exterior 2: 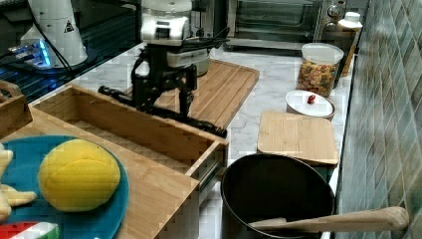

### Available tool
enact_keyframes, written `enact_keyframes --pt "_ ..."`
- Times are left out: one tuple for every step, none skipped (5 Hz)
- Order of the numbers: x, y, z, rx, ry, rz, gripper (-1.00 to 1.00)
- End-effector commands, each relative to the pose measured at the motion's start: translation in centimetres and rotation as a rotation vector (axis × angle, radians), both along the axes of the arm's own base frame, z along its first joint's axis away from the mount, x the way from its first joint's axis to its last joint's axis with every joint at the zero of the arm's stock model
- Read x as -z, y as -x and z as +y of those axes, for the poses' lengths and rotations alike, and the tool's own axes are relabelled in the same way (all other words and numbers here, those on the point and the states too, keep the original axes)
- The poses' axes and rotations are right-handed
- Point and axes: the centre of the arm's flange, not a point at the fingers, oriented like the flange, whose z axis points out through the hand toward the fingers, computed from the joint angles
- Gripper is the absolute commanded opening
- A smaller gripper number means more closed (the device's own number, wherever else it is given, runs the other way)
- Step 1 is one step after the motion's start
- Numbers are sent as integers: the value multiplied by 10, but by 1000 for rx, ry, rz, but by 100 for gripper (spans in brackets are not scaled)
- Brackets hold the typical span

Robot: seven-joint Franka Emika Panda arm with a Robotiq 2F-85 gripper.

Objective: Open the drawer.

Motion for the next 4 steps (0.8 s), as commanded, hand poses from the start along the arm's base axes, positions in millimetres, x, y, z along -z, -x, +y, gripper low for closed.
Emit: enact_keyframes --pt "-53 -32 189 -120 -50 -103 100" --pt "-53 -32 189 -120 -50 -103 100" --pt "-53 -32 189 -120 -50 -103 100" --pt "-53 -32 189 -120 -50 -104 100"
